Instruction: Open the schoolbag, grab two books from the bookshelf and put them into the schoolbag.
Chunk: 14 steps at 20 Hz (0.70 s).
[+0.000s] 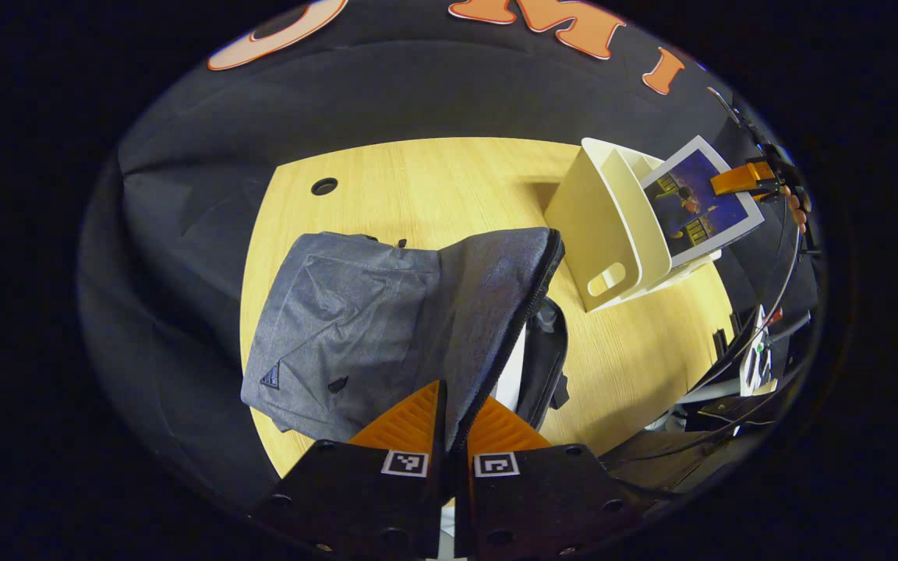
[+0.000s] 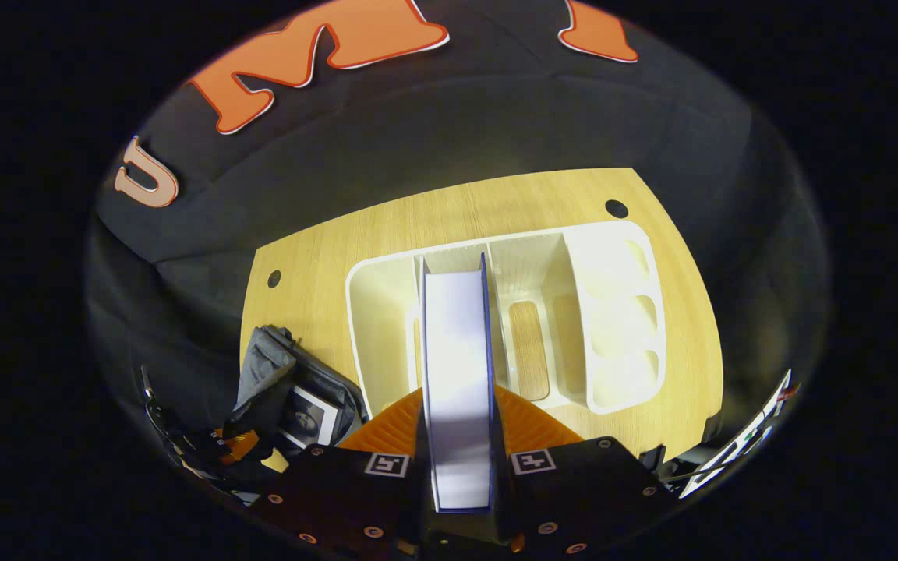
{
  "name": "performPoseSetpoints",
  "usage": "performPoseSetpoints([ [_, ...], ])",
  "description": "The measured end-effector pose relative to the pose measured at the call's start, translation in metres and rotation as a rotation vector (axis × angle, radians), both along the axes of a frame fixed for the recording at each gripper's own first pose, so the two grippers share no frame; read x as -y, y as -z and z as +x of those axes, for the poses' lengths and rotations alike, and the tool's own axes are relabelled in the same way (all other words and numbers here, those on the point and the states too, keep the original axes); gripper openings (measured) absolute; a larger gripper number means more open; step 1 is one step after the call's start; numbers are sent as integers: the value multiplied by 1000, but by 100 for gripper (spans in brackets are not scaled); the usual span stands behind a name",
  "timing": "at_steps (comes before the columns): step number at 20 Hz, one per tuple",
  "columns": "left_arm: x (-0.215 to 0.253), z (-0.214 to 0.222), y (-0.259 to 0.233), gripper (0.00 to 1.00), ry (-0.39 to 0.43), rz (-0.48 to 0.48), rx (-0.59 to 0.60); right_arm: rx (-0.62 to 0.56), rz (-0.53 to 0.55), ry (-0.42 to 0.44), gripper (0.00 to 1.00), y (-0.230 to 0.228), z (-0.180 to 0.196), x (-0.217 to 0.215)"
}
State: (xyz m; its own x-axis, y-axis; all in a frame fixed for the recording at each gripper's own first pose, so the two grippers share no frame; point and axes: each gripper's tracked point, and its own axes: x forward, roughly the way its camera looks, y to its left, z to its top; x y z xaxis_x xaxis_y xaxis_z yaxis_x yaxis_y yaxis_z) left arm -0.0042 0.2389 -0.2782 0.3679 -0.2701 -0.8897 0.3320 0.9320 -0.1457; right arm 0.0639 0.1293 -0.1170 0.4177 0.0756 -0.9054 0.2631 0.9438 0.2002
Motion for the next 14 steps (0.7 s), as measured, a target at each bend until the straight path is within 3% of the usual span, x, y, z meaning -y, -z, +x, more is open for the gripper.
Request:
performPoseSetpoints([
  [8,-3,2,1,7,139,-41,25,35,0,123,33,-30,-52,-14],
  [14,-3,4,2,7,197,-49,30,38,3,140,33,-28,-81,-26],
])
